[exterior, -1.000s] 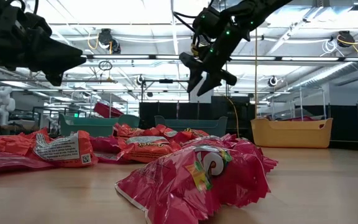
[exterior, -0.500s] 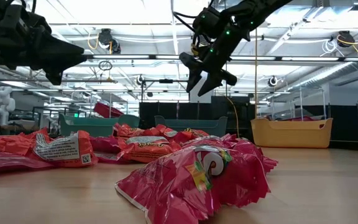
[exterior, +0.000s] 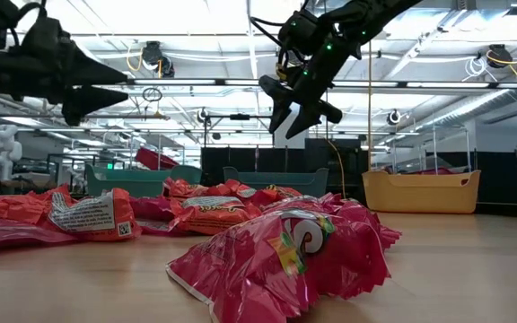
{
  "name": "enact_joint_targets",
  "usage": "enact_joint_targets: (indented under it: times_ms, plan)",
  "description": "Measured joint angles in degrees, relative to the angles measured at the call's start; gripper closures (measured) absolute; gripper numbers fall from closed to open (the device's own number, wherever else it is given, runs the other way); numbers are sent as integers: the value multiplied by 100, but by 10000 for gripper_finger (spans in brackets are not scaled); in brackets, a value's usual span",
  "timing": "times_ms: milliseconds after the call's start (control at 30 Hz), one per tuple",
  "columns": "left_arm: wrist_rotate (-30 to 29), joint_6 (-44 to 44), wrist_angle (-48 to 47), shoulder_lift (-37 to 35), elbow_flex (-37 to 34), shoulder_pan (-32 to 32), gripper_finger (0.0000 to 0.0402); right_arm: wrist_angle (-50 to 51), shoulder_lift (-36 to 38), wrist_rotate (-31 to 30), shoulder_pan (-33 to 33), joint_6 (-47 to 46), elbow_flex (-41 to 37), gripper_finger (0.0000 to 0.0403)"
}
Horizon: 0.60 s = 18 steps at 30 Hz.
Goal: Sort candy
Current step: Put the red chocolate into the green bin
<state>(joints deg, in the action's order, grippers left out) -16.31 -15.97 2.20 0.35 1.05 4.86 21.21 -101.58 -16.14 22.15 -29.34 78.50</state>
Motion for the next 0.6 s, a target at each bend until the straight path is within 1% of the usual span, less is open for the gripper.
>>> enact_joint_targets:
  times_ms: [67, 133, 233, 333, 467, 533, 600]
  plan:
    - [-295, -26, -1, 1, 5, 2, 131, 0, 0, 0, -1, 1, 0, 199]
    - [-346, -23, 8, -1, 8, 3, 115, 0, 0, 0, -2, 34, 0, 199]
    - [-341, -26, 22, 1, 8, 0, 108, 4, 0, 0, -2, 111, -2, 199]
    - [-16, 25, 29, -1, 14, 2, 107, 27, 0, 0, -9, 139, 0, 199]
    - [120, -74, -103, -1, 50, 0, 107, 139, 0, 2, -20, 155, 0, 199]
    - [212, -65, -573, 1, 275, -4, 107, 301, 0, 40, -20, 153, 0, 199]
    - [176, 4, -1424, 10, 611, -2, 107, 550, 2, 346, -15, 110, 0, 199]
